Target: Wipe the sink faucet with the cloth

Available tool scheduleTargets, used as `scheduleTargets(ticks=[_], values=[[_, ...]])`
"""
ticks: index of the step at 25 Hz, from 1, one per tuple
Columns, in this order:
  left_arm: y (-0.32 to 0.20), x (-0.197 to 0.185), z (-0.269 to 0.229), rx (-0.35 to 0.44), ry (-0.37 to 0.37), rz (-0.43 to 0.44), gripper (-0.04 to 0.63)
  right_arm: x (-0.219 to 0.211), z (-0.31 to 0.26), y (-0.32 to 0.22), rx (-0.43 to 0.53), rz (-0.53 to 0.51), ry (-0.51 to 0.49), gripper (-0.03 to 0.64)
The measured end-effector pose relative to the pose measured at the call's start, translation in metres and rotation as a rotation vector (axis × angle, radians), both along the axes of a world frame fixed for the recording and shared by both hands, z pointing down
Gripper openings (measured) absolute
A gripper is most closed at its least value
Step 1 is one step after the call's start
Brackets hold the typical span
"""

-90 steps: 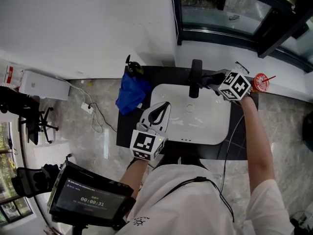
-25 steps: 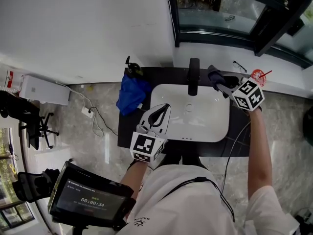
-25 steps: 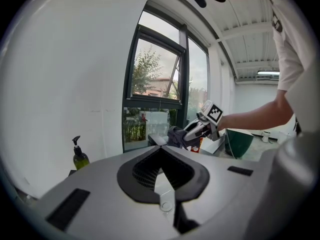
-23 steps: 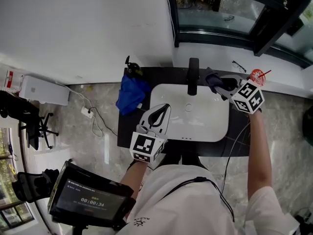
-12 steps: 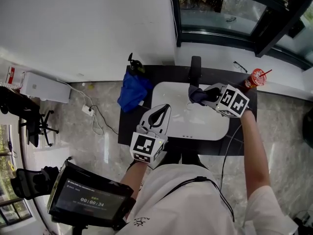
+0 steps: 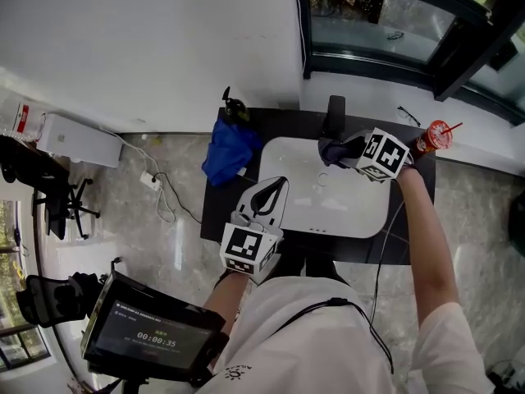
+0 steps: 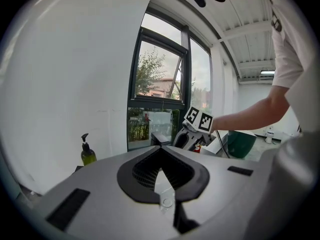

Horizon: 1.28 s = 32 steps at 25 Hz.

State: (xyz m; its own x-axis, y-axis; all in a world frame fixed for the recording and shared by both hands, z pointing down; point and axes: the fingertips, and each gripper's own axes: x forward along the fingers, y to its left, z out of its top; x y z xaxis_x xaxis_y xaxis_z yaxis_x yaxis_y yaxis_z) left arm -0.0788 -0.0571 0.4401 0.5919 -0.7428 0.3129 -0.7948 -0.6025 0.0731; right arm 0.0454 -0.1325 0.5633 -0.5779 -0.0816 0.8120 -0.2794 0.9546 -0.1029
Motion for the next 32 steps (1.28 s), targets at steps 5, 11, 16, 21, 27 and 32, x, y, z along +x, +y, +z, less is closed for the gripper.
scheduleTargets(ticks=[5,11,16,21,27,32], values=[[-0.001,-0.003,0.0,-0.003,-0.003,-0.008,-0.006,0.009,0.0,-0.033,0.031,0.096,-0.006,0.121],[-0.002,-0.002,0.0,-0.006,-0.005,-0.009,-0.006,0.025,-0.003,-0.064,0.108,0.221,-0.015,0.121],[-0.002,-0.001,0.0,-0.004,-0.005,-0.005,-0.006,0.049,-0.002,-0.07,0.159,0.321,-0.015,0.121],[-0.001,0.001,-0.002,0.007,-0.003,0.004,-0.006,0.082,-0.001,-0.059,0.168,0.404,-0.038,0.121],[0.004,0.003,-0.003,0.011,0.002,0.017,-0.006,0.073,-0.03,-0.008,0.101,0.331,-0.241,0.121],[0.007,0.009,-0.001,0.012,0.006,0.033,-0.006,0.034,-0.03,0.03,0.046,0.151,-0.208,0.121]])
